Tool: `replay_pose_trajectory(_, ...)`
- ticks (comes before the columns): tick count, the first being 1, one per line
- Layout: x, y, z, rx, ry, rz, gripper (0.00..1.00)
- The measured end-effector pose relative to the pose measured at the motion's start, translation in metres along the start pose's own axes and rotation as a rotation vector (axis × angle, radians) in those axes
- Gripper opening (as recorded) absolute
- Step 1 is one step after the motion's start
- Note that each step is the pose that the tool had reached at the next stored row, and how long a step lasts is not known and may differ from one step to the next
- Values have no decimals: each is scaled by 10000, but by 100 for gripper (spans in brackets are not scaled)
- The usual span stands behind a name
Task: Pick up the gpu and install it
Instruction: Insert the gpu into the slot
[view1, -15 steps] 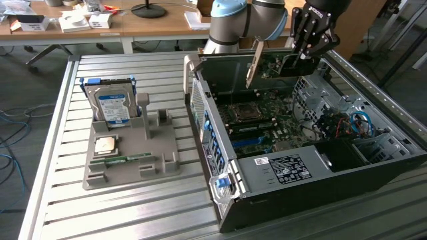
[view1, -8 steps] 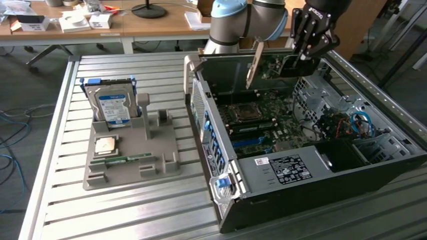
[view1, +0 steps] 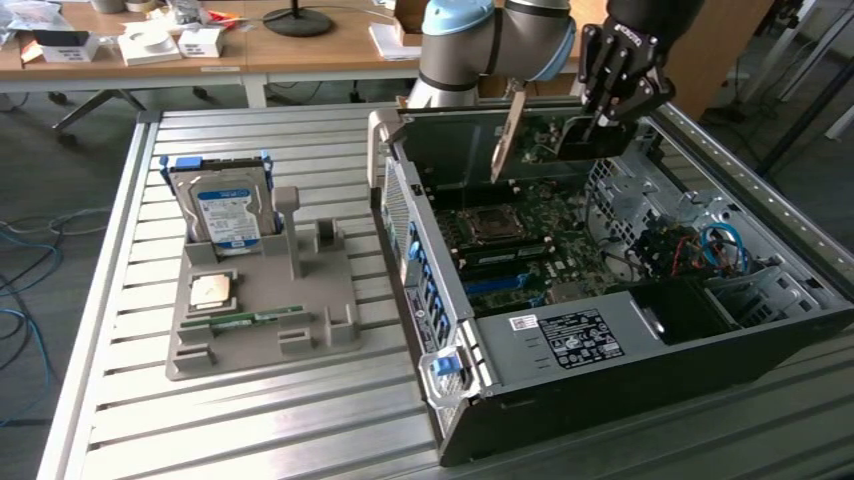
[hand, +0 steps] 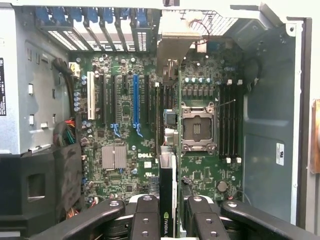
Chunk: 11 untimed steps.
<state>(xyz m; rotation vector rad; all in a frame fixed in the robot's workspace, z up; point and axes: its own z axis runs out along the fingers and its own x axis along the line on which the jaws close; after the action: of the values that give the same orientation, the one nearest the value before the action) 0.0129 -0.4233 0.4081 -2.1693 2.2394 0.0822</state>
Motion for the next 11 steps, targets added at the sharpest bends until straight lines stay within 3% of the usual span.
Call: replay_pose_trajectory(11, 6, -2, 106, 1, 1, 25, 26)
